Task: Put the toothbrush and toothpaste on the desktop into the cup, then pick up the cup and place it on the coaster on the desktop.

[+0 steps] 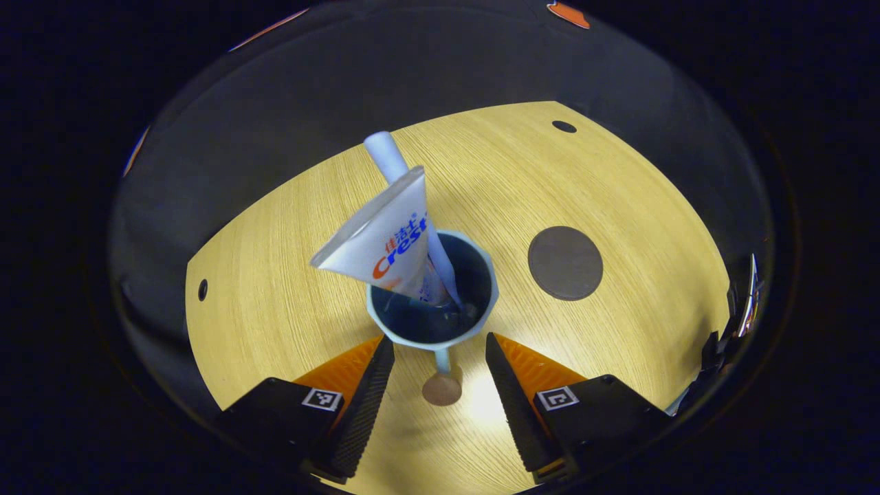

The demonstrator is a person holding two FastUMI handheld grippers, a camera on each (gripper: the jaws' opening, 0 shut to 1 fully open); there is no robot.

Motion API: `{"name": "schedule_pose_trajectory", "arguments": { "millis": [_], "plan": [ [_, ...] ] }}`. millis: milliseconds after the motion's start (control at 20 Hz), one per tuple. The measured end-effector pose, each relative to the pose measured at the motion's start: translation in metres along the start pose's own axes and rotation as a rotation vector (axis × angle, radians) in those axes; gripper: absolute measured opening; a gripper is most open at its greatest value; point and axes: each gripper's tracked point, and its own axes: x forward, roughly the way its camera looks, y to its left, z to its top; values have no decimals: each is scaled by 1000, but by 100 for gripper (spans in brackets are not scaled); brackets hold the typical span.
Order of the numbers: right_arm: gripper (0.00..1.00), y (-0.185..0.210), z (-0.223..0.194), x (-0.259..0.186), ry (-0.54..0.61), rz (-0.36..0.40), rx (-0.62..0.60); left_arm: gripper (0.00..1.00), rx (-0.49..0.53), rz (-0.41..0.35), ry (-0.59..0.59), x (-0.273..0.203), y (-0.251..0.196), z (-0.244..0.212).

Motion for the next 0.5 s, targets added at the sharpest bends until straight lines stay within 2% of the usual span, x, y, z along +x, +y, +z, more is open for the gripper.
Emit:
{"name": "schedule_pose_trajectory", "arguments": {
  "millis": [100,200,250,350,450,500],
  "plan": [
    [97,-1,-2,-2,2,-1,8,70,13,-1,32,7,0,-3],
    [100,-5,-5,-3,4,-9,9,70,14,4,55,9,0,-7],
    [97,-6,-5,-3,6,-13,12,62,8,4,68,12,-1,-9],
    [97,-6,-7,-3,11,-15,18,37,8,10,71,10,-2,-10],
    [97,-5,-7,-4,11,-16,17,37,-4,12,61,11,-5,-8],
    [97,-5,-6,-4,7,-15,16,33,0,13,61,8,-8,-8]
  ]
}}
